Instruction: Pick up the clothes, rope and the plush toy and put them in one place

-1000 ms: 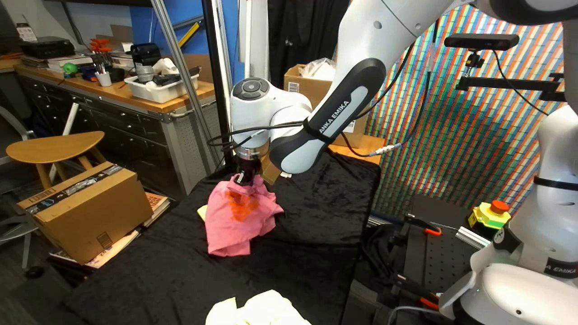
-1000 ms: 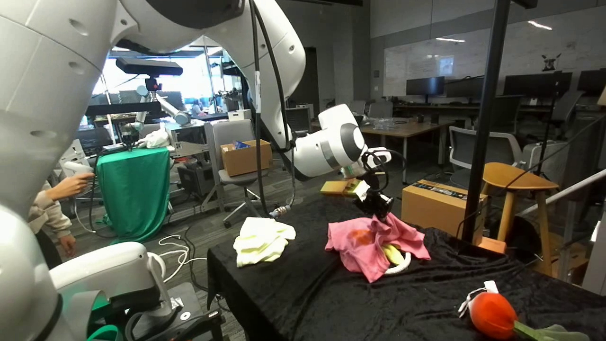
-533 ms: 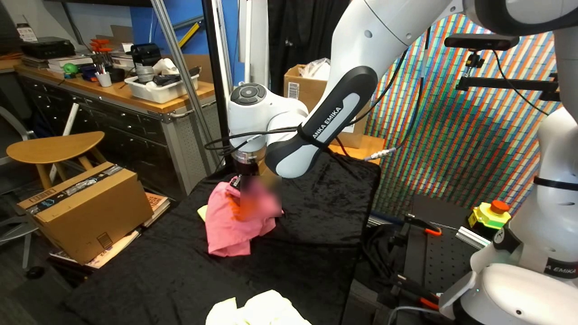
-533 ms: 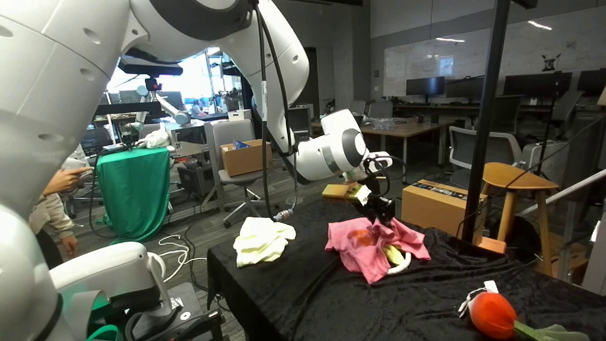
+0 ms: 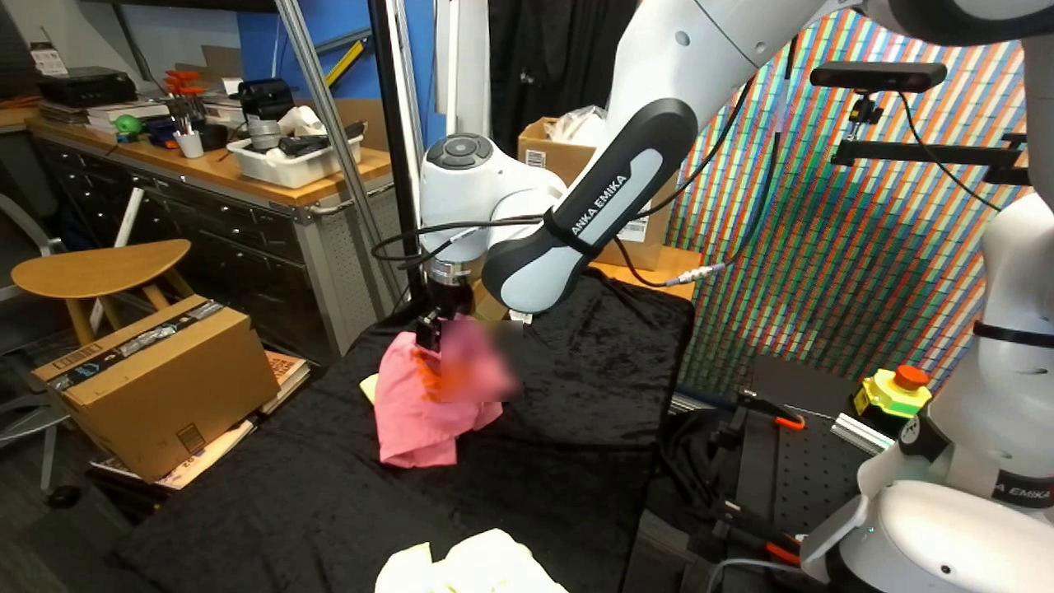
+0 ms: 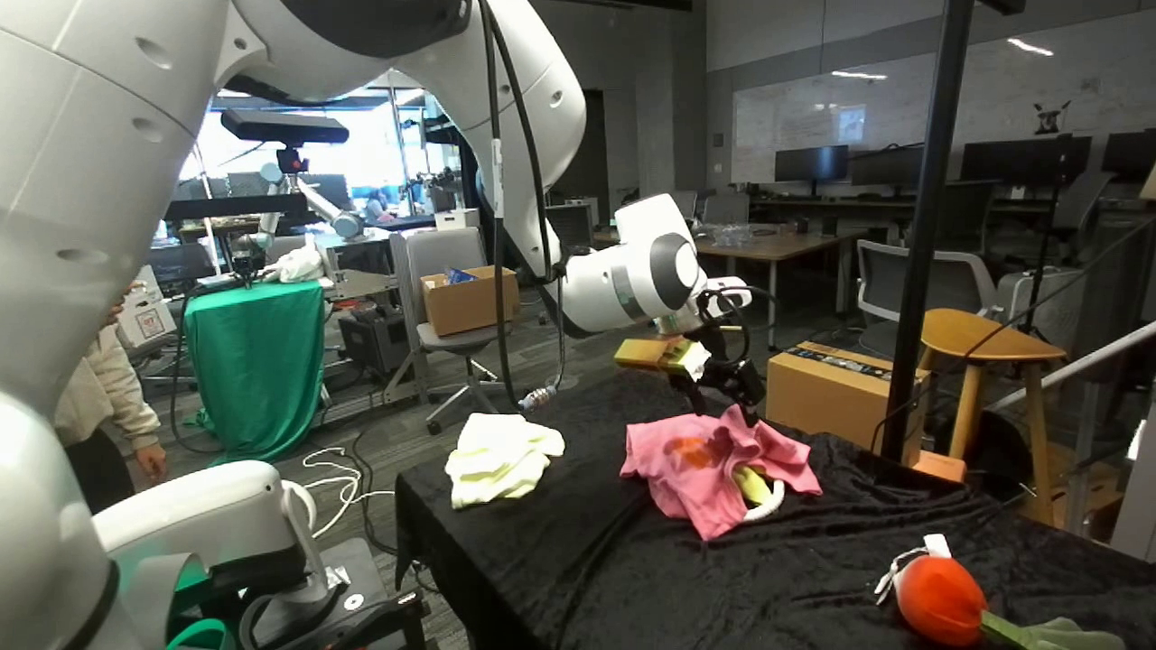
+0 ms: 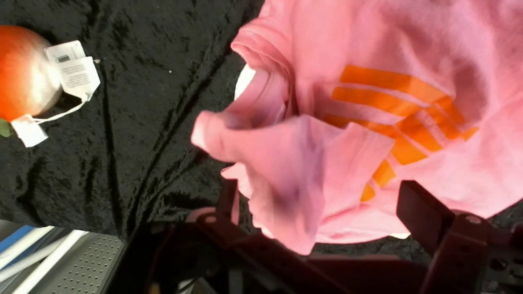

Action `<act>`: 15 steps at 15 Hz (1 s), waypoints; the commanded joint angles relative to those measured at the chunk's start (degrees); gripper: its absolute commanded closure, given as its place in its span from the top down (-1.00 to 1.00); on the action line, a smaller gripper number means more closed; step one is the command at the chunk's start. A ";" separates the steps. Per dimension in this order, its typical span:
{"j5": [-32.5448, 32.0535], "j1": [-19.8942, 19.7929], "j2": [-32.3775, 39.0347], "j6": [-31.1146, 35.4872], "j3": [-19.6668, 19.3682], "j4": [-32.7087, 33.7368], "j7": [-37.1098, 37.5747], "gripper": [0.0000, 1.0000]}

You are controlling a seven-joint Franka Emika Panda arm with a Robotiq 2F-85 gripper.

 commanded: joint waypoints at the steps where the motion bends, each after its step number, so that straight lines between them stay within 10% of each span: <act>1: 0.65 -0.38 -5.29 2.66 -0.96 -4.46 0.46 1.00; 15: 16.02 -16.82 -2.49 0.81 0.13 1.08 -7.67 1.00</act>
